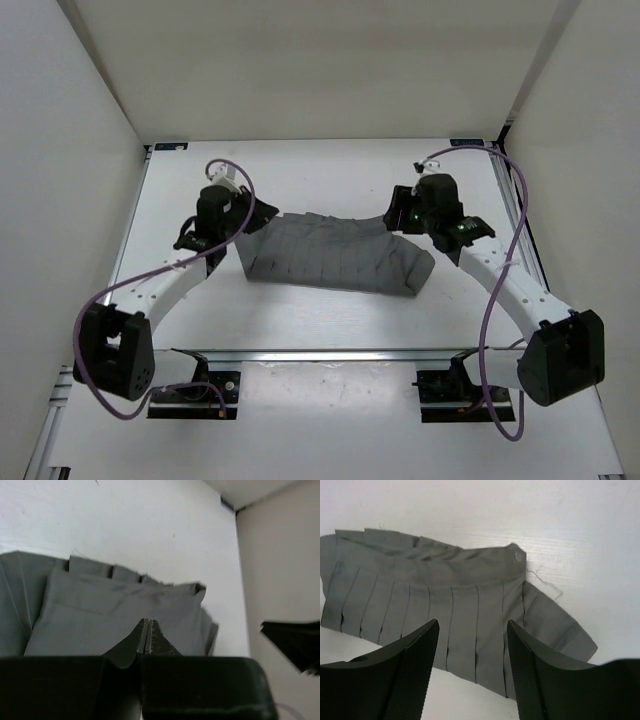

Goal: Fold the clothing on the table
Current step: Fold the skirt

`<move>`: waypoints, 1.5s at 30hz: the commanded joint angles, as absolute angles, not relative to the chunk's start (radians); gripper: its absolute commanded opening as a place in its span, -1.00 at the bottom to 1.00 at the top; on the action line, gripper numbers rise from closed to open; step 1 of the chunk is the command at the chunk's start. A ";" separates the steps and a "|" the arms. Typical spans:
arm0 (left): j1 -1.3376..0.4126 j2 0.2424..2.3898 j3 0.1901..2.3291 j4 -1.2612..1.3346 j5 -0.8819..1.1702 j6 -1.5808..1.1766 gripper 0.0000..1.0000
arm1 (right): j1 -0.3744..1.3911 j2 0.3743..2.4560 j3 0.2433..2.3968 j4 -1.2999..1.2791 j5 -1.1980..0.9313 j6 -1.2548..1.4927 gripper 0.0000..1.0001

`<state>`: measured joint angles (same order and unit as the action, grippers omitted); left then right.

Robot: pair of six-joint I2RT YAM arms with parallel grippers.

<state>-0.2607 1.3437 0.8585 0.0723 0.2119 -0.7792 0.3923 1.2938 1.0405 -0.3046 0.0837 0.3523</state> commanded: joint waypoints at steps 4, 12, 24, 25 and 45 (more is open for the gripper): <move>-0.364 1.293 0.666 0.119 0.132 -0.750 -1.00 | 0.393 1.321 0.923 -0.213 -0.030 0.339 0.13; -0.333 1.408 0.635 0.120 0.149 -0.723 -1.00 | 0.420 1.526 1.022 -0.224 -0.036 0.337 0.18; -0.261 1.387 0.692 0.081 0.094 -0.661 -1.00 | 0.399 1.415 0.864 -0.321 -0.011 0.390 0.18; -0.255 1.394 0.713 0.074 0.078 -0.638 -1.00 | 0.399 1.404 0.856 -0.313 -0.012 0.388 0.19; -0.275 1.611 0.850 -0.084 -0.104 -0.471 -1.00 | 0.319 1.408 0.732 -0.253 -0.127 0.388 0.21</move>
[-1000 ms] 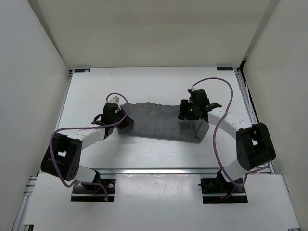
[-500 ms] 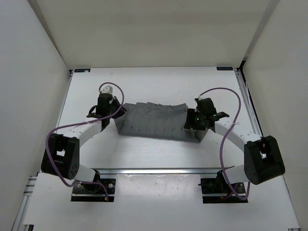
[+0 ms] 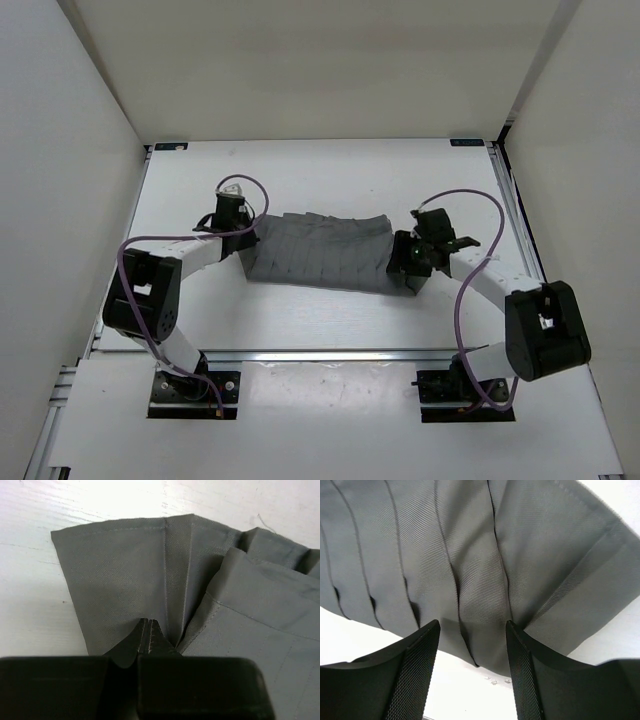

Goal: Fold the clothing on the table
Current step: Fold the skirt

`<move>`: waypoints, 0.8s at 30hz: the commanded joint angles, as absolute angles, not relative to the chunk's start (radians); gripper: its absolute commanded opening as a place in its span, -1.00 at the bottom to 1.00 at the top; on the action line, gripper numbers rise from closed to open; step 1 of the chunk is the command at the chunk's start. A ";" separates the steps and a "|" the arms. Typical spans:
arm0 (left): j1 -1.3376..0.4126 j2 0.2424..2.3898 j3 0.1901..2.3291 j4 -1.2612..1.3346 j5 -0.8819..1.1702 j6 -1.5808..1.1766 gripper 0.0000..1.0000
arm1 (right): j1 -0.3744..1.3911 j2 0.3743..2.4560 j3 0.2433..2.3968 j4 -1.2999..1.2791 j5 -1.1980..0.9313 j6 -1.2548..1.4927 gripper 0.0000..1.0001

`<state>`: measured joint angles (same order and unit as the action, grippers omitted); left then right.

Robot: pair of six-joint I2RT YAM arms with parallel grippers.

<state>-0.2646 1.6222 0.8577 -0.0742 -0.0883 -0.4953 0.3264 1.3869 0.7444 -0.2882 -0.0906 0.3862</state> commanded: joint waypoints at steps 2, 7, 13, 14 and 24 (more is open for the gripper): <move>-0.276 1.618 0.847 -0.081 -0.094 -0.469 -1.00 | 0.318 1.423 0.726 -0.235 -0.139 0.391 0.21; -0.296 1.626 0.818 -0.064 -0.078 -0.482 -1.00 | 0.302 1.460 0.709 -0.180 -0.227 0.403 -0.32; -0.305 1.658 0.798 -0.052 -0.063 -0.489 -1.00 | 0.346 1.359 0.719 -0.212 -0.181 0.429 -1.00; -0.305 1.663 0.792 -0.055 -0.064 -0.489 -1.00 | 0.353 1.318 0.719 -0.227 -0.146 0.423 -1.00; -0.298 1.654 0.830 -0.103 -0.069 -0.477 -1.00 | 0.485 0.964 0.525 -0.324 -0.028 0.514 -1.00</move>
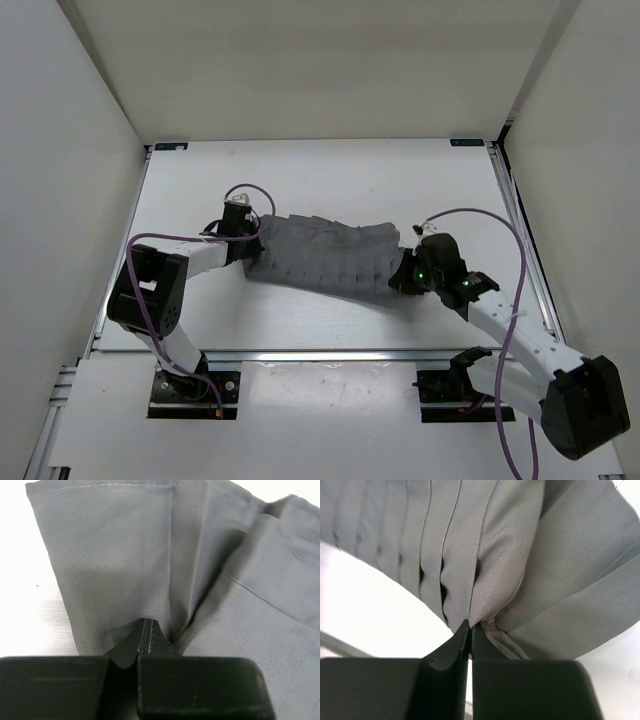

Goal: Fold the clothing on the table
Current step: Fold the skirt

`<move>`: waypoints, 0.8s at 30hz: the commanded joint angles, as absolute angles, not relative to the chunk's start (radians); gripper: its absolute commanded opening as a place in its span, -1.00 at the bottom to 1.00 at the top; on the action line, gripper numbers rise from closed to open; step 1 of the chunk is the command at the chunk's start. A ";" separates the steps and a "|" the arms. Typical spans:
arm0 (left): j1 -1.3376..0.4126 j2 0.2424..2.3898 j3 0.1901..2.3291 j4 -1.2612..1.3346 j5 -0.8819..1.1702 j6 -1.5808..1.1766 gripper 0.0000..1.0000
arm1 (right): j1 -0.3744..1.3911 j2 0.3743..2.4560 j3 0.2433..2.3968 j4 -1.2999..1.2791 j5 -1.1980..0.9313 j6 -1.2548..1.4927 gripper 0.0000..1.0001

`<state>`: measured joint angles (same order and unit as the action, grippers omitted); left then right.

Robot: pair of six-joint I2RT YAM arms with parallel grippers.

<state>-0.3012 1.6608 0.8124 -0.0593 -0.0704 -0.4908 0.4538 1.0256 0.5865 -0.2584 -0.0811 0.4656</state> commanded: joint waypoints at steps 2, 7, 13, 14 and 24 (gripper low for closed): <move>-0.295 1.649 0.842 -0.110 -0.072 -0.473 -1.00 | 0.489 0.919 0.494 -0.359 -0.034 0.543 -1.00; -0.310 1.655 0.858 -0.129 -0.083 -0.474 -1.00 | 0.528 0.772 0.450 -0.454 -0.022 0.600 -1.00; -0.310 1.661 0.862 -0.132 -0.080 -0.477 -1.00 | 0.572 0.672 0.442 -0.566 -0.025 0.661 -1.00; -0.308 1.660 0.861 -0.129 -0.080 -0.479 -1.00 | 0.603 0.666 0.437 -0.577 -0.022 0.672 -1.00; -0.308 1.655 0.859 -0.133 -0.083 -0.479 -1.00 | 0.791 0.707 0.479 -0.738 -0.095 0.762 -0.96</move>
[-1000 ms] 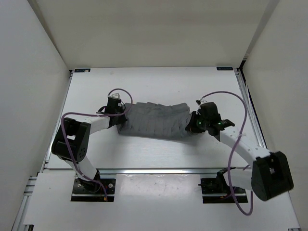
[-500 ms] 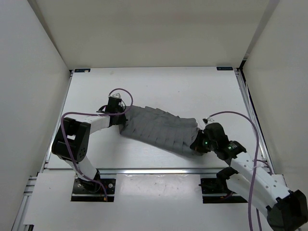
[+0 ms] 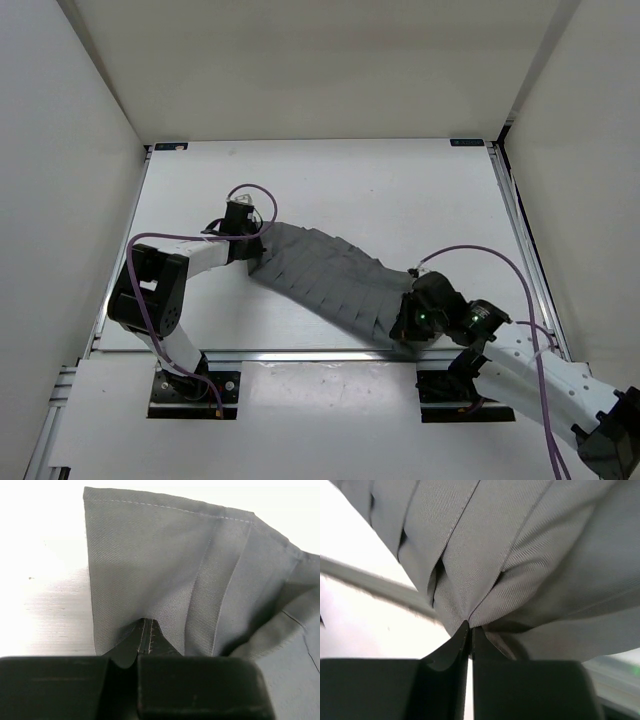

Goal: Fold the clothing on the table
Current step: Fold the skirt

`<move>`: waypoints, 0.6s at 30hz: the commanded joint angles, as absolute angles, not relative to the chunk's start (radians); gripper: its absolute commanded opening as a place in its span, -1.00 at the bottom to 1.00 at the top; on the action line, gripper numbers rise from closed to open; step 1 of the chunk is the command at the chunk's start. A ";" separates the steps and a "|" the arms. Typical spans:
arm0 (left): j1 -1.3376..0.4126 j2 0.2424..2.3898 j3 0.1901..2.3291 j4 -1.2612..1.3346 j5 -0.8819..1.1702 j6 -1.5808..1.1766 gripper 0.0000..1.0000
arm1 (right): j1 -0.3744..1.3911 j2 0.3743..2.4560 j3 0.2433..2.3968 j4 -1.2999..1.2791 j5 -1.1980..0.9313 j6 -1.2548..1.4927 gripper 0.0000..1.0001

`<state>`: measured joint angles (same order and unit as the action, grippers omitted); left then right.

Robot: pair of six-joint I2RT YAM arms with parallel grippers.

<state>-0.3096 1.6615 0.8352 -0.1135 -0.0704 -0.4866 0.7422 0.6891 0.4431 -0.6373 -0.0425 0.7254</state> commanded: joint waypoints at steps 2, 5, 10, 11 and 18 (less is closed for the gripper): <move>-0.304 1.655 0.868 -0.135 -0.083 -0.476 -1.00 | 0.822 0.716 0.526 -0.825 -0.085 0.779 -0.58; -0.314 1.670 0.899 -0.158 -0.081 -0.466 -1.00 | 0.860 0.722 0.638 -0.925 0.027 0.808 -0.22; -0.334 1.672 0.940 -0.176 -0.087 -0.459 -1.00 | 0.702 0.810 0.727 -0.908 0.040 0.695 -0.11; -0.339 1.669 0.943 -0.178 -0.078 -0.453 -1.00 | 0.677 0.839 0.707 -0.864 0.010 0.672 -0.23; -0.334 1.629 0.925 -0.176 -0.072 -0.462 -1.00 | 0.606 0.974 0.545 -0.686 -0.003 0.684 -0.65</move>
<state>-0.3367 1.6791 0.9161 -0.1707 -0.0708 -0.4702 0.6239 0.9508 0.5892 -0.7517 -0.0063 0.6922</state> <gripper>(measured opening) 0.019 0.184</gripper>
